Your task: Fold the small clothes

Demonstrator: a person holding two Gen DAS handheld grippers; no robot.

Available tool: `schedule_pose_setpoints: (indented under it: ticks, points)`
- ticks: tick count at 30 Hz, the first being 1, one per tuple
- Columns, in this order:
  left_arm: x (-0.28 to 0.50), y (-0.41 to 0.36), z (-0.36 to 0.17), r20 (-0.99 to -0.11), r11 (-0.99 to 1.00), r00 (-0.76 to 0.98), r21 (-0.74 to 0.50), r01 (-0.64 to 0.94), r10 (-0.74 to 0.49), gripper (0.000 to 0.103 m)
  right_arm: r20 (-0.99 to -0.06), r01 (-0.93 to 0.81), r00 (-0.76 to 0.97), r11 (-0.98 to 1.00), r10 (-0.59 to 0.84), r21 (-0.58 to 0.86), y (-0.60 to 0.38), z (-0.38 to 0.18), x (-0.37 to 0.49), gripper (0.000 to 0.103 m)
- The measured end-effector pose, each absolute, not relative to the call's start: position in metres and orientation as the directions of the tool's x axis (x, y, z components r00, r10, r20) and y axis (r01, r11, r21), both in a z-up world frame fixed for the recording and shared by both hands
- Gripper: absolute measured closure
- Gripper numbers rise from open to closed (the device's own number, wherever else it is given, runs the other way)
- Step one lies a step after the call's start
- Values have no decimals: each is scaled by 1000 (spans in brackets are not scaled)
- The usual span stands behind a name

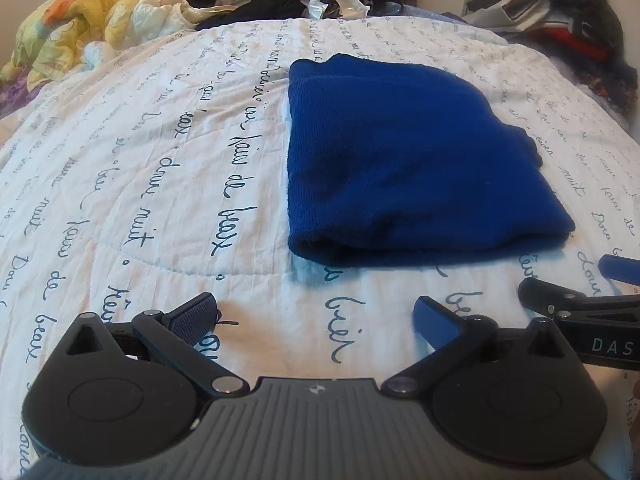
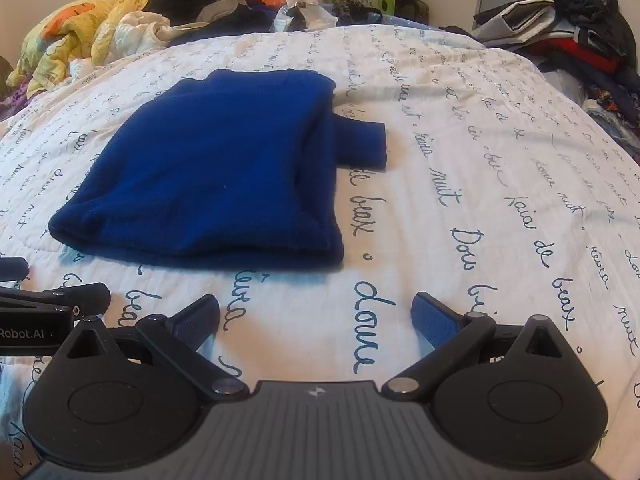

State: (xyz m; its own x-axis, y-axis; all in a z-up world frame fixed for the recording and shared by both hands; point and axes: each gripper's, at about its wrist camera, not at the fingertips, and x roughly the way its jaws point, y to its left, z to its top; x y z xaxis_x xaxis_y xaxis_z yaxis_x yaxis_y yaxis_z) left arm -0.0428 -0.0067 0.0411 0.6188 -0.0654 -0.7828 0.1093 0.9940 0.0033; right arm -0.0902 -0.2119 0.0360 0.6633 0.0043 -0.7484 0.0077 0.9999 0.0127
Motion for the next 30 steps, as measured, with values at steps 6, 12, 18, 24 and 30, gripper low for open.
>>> schedule_pose_setpoints:
  ticks: [6, 12, 18, 24, 30]
  points:
    - [-44, -7, 40, -781, 994, 621, 3, 107, -65, 0, -749, 6, 663, 1000, 5, 13, -212, 36, -89, 0]
    - [-42, -7, 41, -788, 994, 613, 2, 108, -65, 0, -750, 8, 662, 1000, 4, 13, -212, 36, -89, 0]
    - [-41, -8, 42, -794, 995, 604, 2, 103, -61, 0, -753, 10, 658, 1000, 3, 14, -212, 36, -88, 0]
    - [-38, -9, 42, -798, 996, 601, 4, 84, -48, 0, -763, 13, 647, 1000, 3, 15, -211, 37, -87, 0]
    - [-38, -9, 41, -796, 996, 603, 5, 88, -49, 0, -757, 14, 653, 1000, 2, 15, -211, 36, -87, 0]
